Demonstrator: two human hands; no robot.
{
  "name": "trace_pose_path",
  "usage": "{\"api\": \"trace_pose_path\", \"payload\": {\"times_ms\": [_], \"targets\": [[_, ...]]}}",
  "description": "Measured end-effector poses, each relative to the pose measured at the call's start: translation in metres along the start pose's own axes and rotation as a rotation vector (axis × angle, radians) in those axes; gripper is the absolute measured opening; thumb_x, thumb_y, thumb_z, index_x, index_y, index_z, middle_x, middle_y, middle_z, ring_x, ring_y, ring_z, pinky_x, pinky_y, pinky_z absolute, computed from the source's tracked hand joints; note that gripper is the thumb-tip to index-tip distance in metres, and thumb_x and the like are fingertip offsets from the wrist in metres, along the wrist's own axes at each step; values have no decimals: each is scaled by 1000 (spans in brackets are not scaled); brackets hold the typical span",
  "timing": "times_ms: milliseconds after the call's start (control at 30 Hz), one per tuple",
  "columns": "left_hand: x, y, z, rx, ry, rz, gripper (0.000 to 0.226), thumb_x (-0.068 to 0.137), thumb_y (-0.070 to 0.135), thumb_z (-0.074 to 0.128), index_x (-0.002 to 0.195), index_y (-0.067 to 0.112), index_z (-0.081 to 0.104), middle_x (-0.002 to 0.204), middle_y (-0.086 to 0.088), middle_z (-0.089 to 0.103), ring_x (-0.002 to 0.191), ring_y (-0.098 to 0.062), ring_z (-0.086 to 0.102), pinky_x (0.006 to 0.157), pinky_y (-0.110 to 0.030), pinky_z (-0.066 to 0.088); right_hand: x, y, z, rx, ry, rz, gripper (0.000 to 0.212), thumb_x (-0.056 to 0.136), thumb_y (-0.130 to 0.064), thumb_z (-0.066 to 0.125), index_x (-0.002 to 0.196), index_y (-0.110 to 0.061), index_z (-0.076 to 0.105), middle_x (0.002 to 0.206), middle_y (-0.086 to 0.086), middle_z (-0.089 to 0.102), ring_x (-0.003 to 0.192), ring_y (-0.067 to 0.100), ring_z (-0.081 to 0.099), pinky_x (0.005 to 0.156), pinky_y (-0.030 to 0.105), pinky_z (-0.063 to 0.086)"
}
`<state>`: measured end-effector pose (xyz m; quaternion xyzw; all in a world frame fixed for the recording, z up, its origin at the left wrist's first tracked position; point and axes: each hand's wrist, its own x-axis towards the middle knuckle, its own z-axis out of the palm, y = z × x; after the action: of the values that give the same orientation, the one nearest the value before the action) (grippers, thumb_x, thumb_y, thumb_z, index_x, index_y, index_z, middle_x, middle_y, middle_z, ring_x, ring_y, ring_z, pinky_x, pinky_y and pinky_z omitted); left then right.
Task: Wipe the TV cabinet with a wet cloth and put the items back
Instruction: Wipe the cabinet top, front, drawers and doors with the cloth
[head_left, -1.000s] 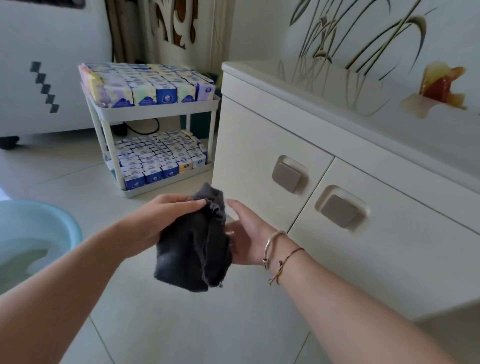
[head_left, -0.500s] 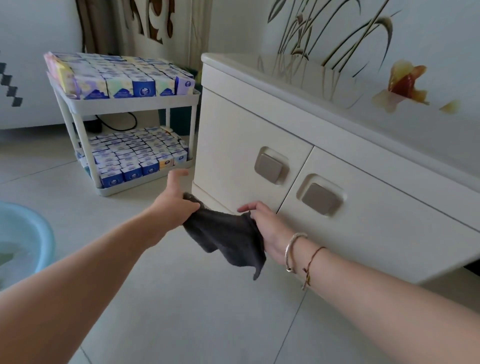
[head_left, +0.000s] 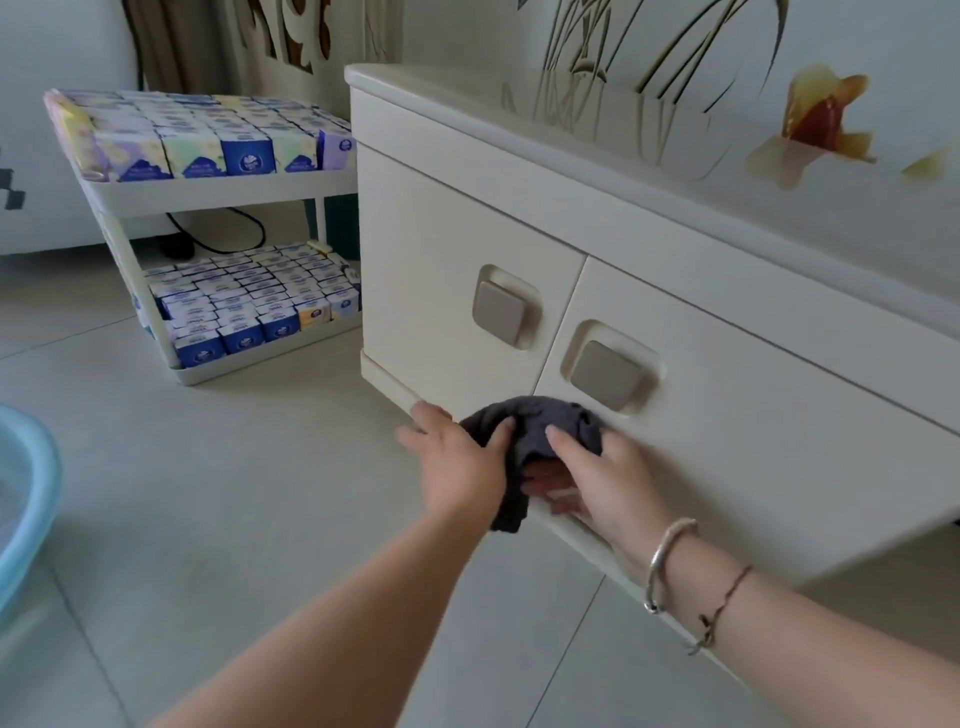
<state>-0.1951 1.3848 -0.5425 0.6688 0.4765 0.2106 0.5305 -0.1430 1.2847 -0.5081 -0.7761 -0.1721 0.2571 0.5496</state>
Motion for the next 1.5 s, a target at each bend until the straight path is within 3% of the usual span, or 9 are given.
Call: {"api": "trace_pose_path", "payload": {"times_ms": [100,200,400,567,633,700,967,1300,1500], "targets": [[-3,-6,32,-454,-18,-130,39,86,23,64,102,15,29,109,-14,57,89,-24,59,73,-29,46,-3,8,-1,9,-21,-83,15,90,-19,58,102,-13,67,91,7,74,85,21,72,83,49,56],[-14,-20,43,-559,-65,-19,30,85,29,65,107,20,48,115,-3,58,103,-13,59,92,-37,50,-14,15,-14,-165,-84,-225,25,89,-13,58,108,-29,61,95,-6,73,89,6,69,86,34,55],[-29,4,54,-599,-119,162,66,82,8,55,133,46,41,156,5,23,140,-21,33,109,-46,38,-29,10,-34,-518,-6,-679,50,89,-20,47,137,-32,44,120,-20,53,110,-2,54,84,17,50],[-23,43,35,-706,62,102,19,78,18,64,67,33,64,122,-21,58,94,-33,64,78,-39,55,-26,-24,-28,-765,-33,-701,62,92,-27,28,150,-39,11,92,-7,59,69,9,58,63,33,52],[-16,49,31,-695,85,30,30,77,13,63,49,20,54,92,-34,47,61,-23,54,55,-25,42,-17,-39,-28,-817,-67,-569,68,93,-19,29,149,-43,1,75,2,64,60,20,63,60,39,54],[-13,52,26,-716,57,-42,34,75,5,60,45,14,46,68,-13,41,54,-18,34,49,-23,28,-13,-48,-25,-835,-66,-508,71,92,-16,32,149,-44,-2,73,6,64,57,25,63,58,40,56],[-11,60,16,-707,11,-168,19,73,1,55,54,2,52,61,-8,37,61,-21,31,55,-32,28,-18,-48,-33,-879,10,-639,66,87,-13,42,148,-33,27,53,-3,50,47,17,45,48,36,41],[-8,44,19,-666,78,-119,11,69,-5,47,61,-4,54,65,-9,35,69,-22,25,60,-30,22,-23,-40,-41,-892,91,-741,23,80,-7,53,95,-24,45,46,-7,38,45,20,42,39,28,32],[-19,47,25,-615,89,249,22,77,-3,58,67,16,63,114,-1,55,87,-6,58,64,-12,45,-13,-54,-35,-885,182,-895,17,80,-10,56,96,-17,56,62,-20,35,53,7,34,45,29,44]]}}
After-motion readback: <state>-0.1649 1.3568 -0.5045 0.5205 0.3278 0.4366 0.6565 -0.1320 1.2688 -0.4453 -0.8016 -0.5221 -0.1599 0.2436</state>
